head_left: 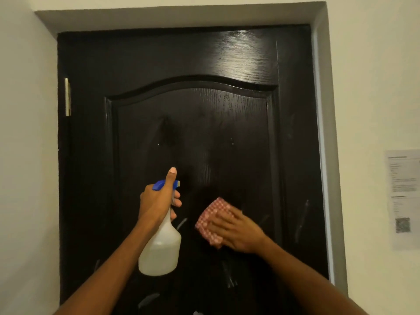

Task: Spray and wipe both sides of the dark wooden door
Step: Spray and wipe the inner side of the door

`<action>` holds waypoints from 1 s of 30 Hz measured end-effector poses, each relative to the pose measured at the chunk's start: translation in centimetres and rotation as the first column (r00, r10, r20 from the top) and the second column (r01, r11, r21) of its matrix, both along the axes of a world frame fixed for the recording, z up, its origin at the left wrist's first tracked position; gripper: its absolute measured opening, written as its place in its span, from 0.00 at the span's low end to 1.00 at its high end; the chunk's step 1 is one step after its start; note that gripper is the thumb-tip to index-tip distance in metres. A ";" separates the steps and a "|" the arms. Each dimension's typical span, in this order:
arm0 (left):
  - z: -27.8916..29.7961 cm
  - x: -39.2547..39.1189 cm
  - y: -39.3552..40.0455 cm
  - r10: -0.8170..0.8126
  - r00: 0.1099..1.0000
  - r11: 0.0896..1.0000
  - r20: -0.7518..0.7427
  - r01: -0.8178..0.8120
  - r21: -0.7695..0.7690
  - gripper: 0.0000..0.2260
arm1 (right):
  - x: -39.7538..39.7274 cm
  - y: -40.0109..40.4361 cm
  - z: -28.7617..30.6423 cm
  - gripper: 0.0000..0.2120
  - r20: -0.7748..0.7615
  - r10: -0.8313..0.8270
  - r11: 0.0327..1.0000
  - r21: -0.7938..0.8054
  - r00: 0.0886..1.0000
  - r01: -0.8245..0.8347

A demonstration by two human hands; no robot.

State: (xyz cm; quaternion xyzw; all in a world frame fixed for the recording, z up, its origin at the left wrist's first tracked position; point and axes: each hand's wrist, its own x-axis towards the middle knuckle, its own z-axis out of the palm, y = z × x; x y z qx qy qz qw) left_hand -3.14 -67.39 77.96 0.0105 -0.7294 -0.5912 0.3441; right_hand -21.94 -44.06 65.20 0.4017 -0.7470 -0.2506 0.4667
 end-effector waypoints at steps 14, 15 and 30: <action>-0.9 -0.5 4.1 -0.139 0.984 0.989 0.110 0.133 0.064 0.28 | 3.2 4.8 -6.8 0.32 0.420 0.021 0.574 -0.748 0.907 0.333; -1.1 -0.6 4.2 -0.151 0.982 0.987 0.115 0.144 0.066 0.29 | 4.0 4.6 -10.4 0.33 0.461 -0.003 0.575 -0.725 0.887 0.379; 4.8 -3.2 11.9 -0.211 0.976 0.977 0.053 0.211 -0.006 0.26 | 2.1 7.3 19.2 0.38 0.291 -0.019 0.477 -0.838 0.957 0.264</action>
